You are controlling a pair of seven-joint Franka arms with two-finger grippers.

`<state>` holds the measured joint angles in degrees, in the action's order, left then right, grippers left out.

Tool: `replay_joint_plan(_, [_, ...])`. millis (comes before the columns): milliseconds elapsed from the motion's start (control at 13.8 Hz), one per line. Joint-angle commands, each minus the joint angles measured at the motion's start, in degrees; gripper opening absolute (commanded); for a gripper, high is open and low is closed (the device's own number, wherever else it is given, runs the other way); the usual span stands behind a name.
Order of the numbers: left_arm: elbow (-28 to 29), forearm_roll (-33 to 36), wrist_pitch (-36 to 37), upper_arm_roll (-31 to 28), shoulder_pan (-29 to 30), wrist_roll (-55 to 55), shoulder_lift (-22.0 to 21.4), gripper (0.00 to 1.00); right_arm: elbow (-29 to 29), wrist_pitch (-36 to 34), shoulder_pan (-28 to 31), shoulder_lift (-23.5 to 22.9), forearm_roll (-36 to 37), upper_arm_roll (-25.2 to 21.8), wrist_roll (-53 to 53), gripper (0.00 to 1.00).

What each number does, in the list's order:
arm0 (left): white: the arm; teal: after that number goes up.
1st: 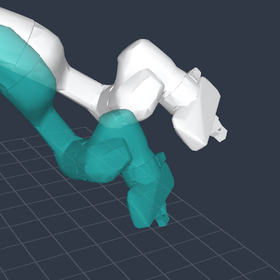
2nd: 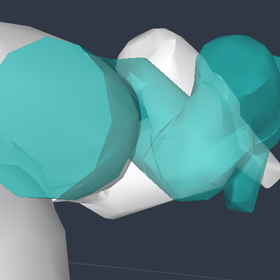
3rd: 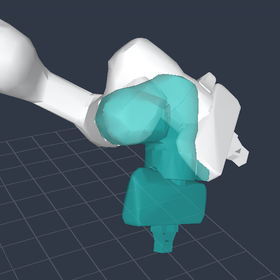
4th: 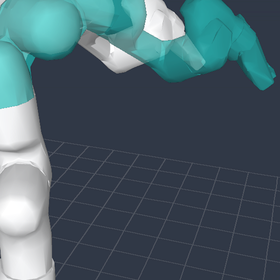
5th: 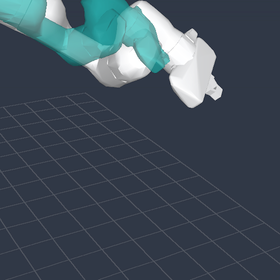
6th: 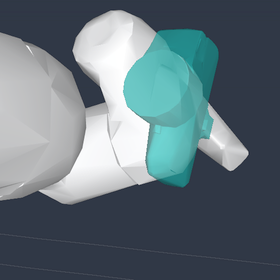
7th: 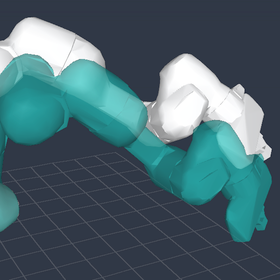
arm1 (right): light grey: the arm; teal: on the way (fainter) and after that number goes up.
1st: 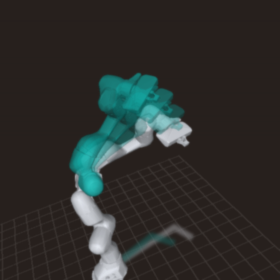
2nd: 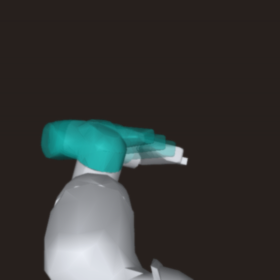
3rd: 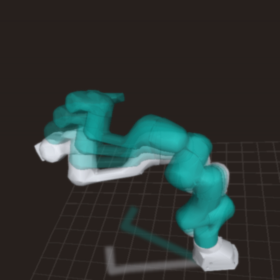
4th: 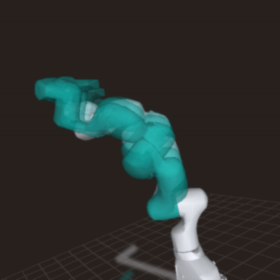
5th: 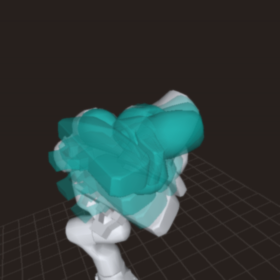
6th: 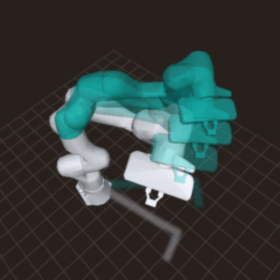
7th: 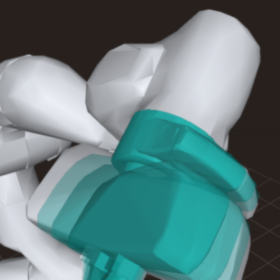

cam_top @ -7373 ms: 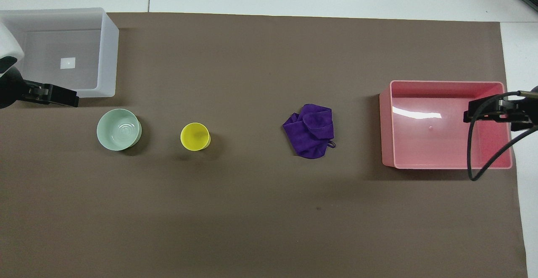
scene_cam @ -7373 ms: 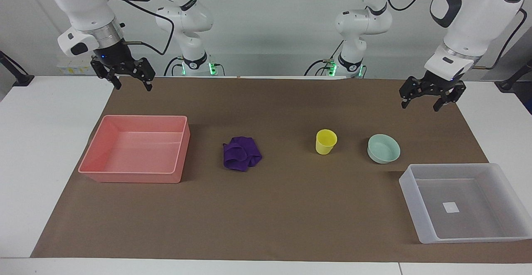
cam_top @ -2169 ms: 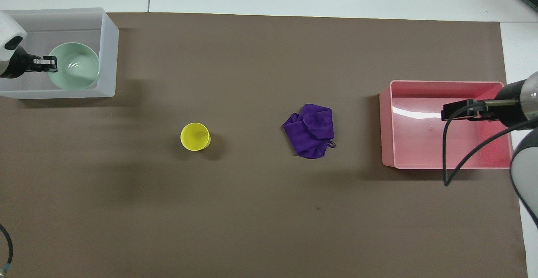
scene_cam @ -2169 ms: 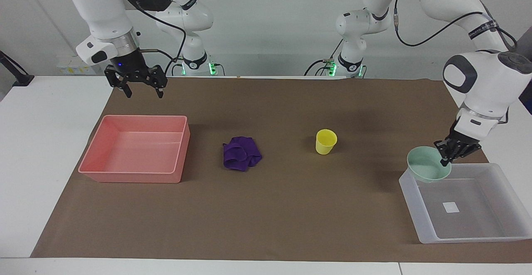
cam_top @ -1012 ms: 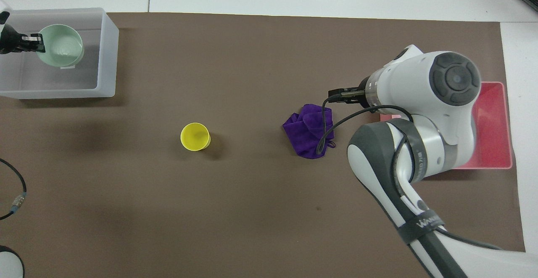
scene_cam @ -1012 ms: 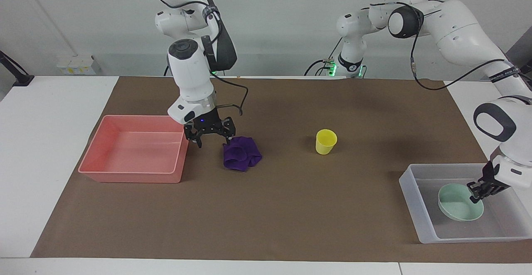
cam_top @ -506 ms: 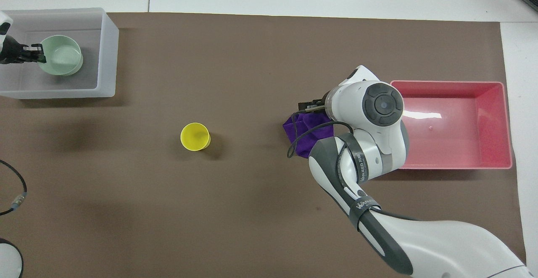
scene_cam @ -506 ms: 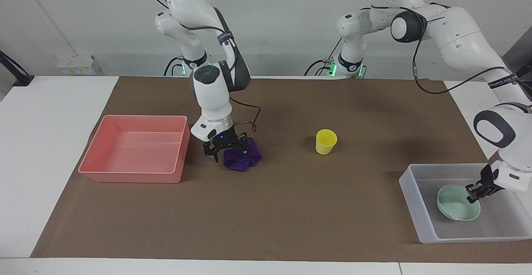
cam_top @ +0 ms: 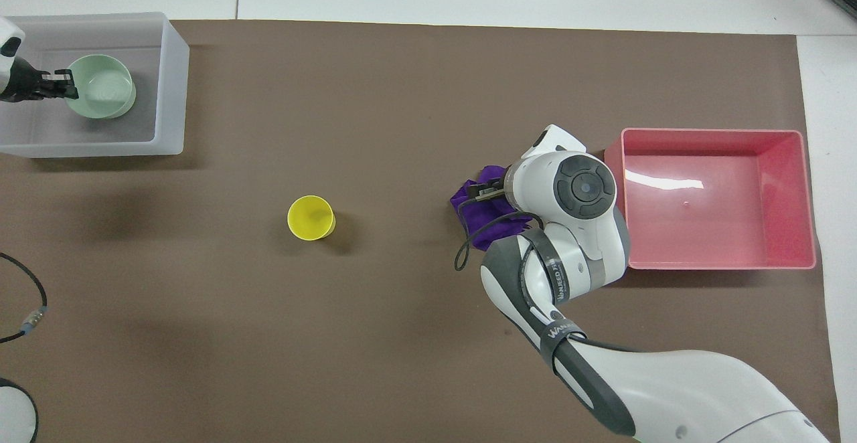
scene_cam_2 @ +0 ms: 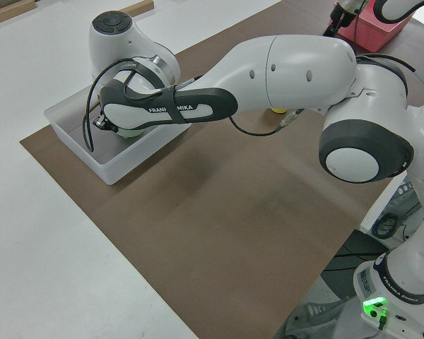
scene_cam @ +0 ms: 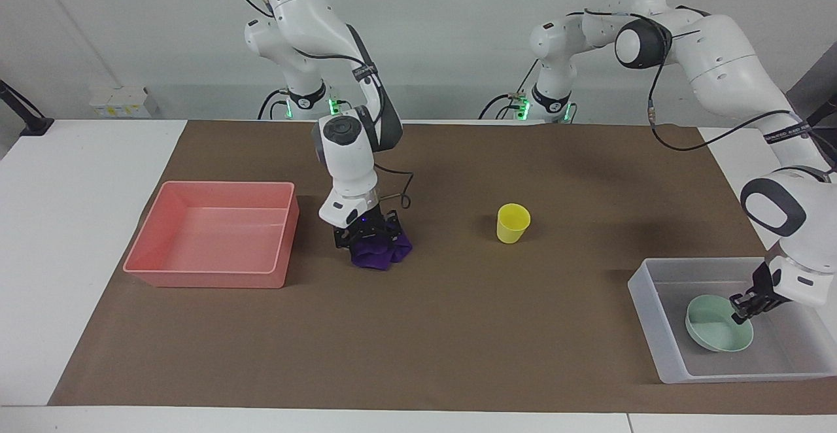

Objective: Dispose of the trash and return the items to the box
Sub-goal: 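Grasp the purple cloth with the right gripper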

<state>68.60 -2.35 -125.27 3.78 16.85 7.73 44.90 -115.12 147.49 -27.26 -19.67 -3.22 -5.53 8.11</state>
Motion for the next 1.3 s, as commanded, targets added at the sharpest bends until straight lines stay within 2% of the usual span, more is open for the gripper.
replay_joint_plan(0, [2.0, -0.6, 0.0, 0.3, 0.3, 0.3, -1.2, 0.0, -2.5, 2.4, 0.4, 0.5, -0.7, 0.2, -1.9, 1.0])
replay_joint_plan(145, [1.8, -0.4, 0.5, 0.3, 0.5, 0.4, -1.3, 0.28, -2.7, 2.4, 0.4, 0.5, -0.7, 0.2, -1.7, 1.0])
replay_joint_plan(217, [1.7, -0.2, 0.9, 0.2, 0.3, 0.4, -1.8, 0.51, -3.3, 2.4, 0.5, 0.5, -0.8, 0.2, -1.3, 0.9])
replay_joint_plan(289, [1.7, 0.0, 1.1, 0.2, 0.2, 0.4, -2.6, 0.69, -3.3, 2.4, 0.5, 0.5, -0.7, 0.2, -1.3, 0.59])
replay_joint_plan(361, [1.8, 0.1, 1.6, 0.2, -0.1, 0.4, -3.5, 0.83, -3.2, 2.4, 0.6, 0.5, -0.8, 0.2, -1.3, 0.28])
replay_joint_plan(434, [1.8, 0.1, 2.7, 0.2, -0.2, 1.3, -4.3, 0.87, -3.1, 2.3, 0.6, 0.5, -0.8, 0.2, -0.8, 0.0])
replay_joint_plan(578, [2.2, 0.0, 3.4, 0.2, -0.7, 6.0, -6.5, 0.91, -3.1, 2.1, 0.5, 0.5, -0.8, 0.2, 1.4, 0.0])
replay_joint_plan(651, [3.2, -0.1, 3.5, 0.2, -0.8, 7.5, -8.1, 0.96, -2.7, 1.8, 0.4, 0.5, -0.8, 0.2, 2.9, 0.0])
replay_joint_plan(795, [6.9, -0.1, 3.5, 0.2, -1.5, 8.2, -11.9, 0.98, -2.6, 1.7, 0.2, 0.7, -0.8, 0.2, 4.3, 0.0])
replay_joint_plan(1229, [26.0, -0.1, 3.2, 0.2, -8.4, 7.2, -29.0, 1.0, 1.9, -8.5, 0.5, 3.7, -0.8, 0.1, 9.6, 0.0])
